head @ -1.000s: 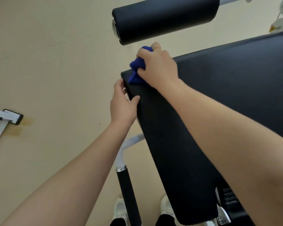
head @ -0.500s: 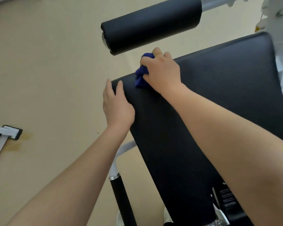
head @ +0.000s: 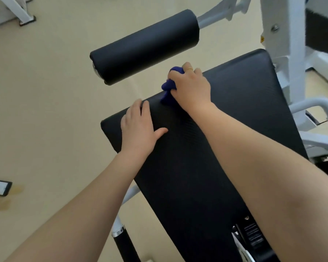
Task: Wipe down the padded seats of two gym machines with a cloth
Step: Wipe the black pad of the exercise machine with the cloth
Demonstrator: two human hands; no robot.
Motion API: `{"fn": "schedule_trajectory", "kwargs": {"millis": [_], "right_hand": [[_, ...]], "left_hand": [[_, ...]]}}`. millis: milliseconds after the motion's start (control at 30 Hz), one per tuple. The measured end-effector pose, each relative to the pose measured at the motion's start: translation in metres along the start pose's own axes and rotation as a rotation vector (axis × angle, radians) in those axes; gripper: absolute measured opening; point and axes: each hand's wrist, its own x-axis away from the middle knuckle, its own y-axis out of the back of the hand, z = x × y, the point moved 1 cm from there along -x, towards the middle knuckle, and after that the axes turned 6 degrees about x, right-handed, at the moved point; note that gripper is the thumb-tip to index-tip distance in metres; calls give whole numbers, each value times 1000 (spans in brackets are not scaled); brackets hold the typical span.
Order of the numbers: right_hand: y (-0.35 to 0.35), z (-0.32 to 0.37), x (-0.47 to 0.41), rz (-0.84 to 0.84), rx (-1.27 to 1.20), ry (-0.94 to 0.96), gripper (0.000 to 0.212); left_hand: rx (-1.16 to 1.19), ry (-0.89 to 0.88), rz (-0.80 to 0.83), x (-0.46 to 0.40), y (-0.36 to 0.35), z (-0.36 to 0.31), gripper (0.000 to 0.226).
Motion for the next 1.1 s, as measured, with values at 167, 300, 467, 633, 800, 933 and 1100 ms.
{"fn": "schedule_trajectory", "kwargs": {"millis": [167, 300, 467, 633, 800, 933, 1100], "right_hand": [[1, -10, -6, -19, -26, -209, 22], [0, 1, 7, -12, -22, -3, 24], [9, -58, -5, 24, 9, -170, 26], [7, -55, 0, 10, -29, -279, 23], [1, -11, 19, -29, -37, 72, 27], [9, -60, 0, -2, 18, -145, 26], [14, -55, 5, 23, 78, -150, 28]], "left_hand": [[-3, -128, 55, -19, 2, -19, 94], [-108, -130, 95, -21, -7, -23, 85], [-144, -73, 100, -22, -7, -28, 82], [-150, -65, 109, -21, -10, -31, 91], [-149, -45, 132, -22, -9, -32, 93], [-179, -19, 157, -23, -8, -36, 94], [-230, 5, 186, -28, -8, -41, 101]]}}
